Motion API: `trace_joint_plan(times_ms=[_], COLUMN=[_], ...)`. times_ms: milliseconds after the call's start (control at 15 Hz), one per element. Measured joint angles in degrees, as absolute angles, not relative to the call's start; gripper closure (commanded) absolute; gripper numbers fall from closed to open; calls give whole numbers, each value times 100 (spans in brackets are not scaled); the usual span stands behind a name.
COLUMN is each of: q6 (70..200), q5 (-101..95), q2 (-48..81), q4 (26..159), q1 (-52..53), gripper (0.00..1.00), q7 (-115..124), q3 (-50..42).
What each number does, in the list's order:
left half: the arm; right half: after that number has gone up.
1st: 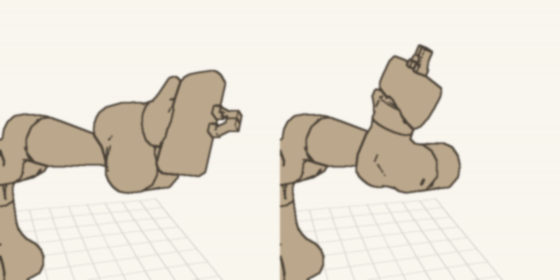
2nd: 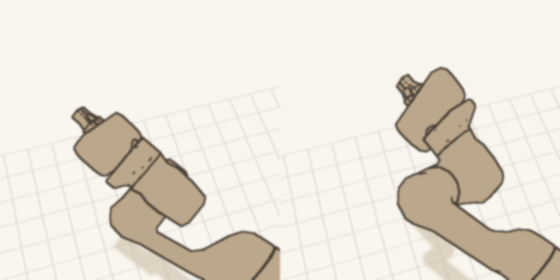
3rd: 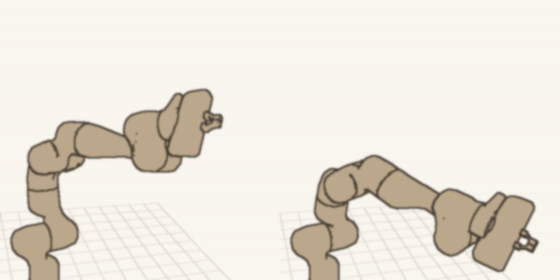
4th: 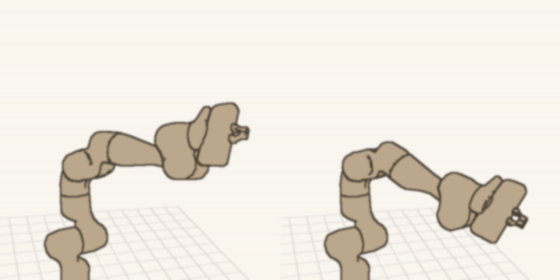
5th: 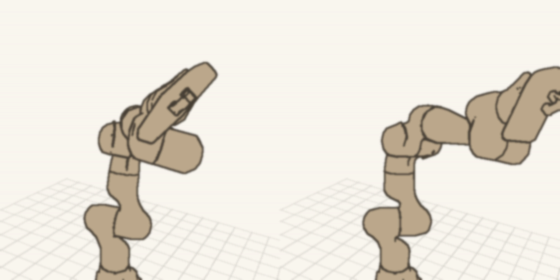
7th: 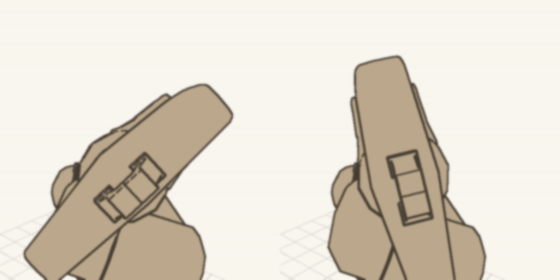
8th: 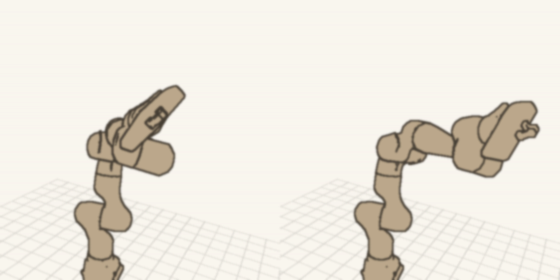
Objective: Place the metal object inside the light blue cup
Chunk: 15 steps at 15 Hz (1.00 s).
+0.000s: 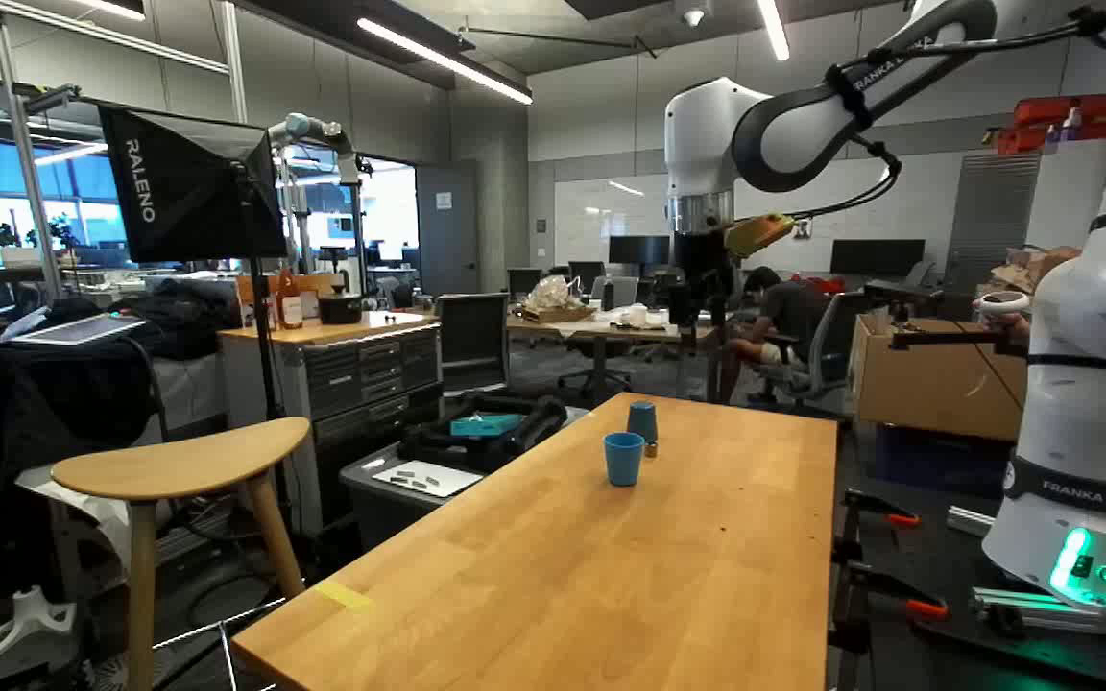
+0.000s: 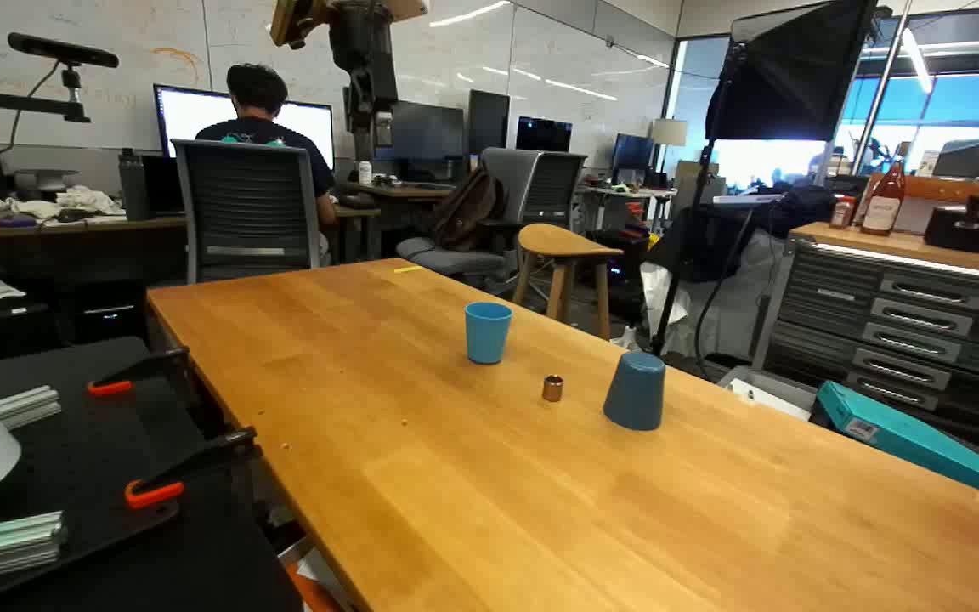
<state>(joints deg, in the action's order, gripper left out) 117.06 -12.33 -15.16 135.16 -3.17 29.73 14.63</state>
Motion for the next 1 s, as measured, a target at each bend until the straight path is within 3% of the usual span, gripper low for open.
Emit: trace_joint_plan(times_ms=[533, 1000], q6=[11731, 12200], q5=[-1185, 37], q2=[-1476, -519], q4=[13478, 12748], q1=[-240, -499], gripper=[0, 0], q7=[2962, 1844], q3=[1335, -43])
